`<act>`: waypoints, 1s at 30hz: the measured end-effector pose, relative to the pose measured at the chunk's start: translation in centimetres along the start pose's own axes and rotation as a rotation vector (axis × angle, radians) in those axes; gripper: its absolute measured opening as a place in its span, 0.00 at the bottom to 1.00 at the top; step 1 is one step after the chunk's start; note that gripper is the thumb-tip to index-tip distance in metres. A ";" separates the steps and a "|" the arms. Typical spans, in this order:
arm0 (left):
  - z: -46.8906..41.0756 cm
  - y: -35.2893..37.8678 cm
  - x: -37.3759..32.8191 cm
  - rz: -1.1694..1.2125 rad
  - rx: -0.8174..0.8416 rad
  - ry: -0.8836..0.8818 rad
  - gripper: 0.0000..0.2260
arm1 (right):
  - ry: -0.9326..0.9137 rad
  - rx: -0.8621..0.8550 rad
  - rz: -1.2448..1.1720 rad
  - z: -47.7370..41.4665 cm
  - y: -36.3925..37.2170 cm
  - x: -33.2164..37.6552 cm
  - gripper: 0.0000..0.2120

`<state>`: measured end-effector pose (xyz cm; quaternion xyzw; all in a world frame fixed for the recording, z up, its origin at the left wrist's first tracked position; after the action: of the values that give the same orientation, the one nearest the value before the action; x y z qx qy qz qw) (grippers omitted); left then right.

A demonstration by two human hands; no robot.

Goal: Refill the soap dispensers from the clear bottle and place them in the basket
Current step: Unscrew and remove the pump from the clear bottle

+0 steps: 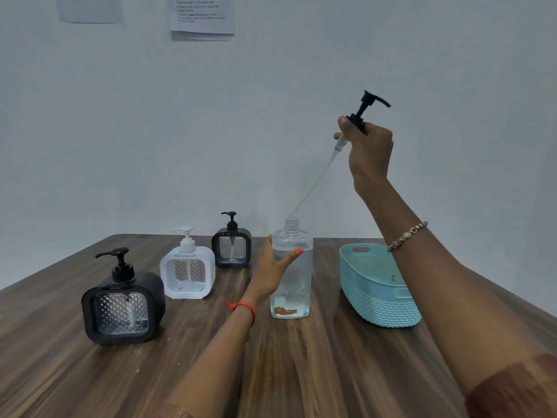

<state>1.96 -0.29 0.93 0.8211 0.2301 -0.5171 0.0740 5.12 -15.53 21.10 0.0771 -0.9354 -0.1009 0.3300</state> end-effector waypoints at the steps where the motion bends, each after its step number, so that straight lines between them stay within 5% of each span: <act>1: 0.0 0.0 0.0 -0.002 0.000 0.000 0.26 | 0.001 -0.005 -0.005 0.1 0.0 0.0 0.07; 14: -0.1 -0.1 -0.1 -0.005 -0.003 -0.002 0.26 | -0.173 0.043 -0.169 2.5 -3.7 0.5 0.04; 30: 0.1 0.1 -0.2 0.044 -0.019 -0.030 0.27 | -0.238 1.297 0.782 17.6 -11.2 -12.6 0.32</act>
<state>1.81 -0.49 1.03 0.8173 0.2158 -0.5254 0.0968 4.59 -21.35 -2.55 -0.0926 -0.7959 0.5845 0.1276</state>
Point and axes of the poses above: each hand's wrist, its own z-axis away from the middle knuckle, its own y-axis out of the palm, x = y × z, the point moved 1 cm from there along -z, towards the middle knuckle, and after that the axes turned 4 degrees about -y, right-handed, at the moved point
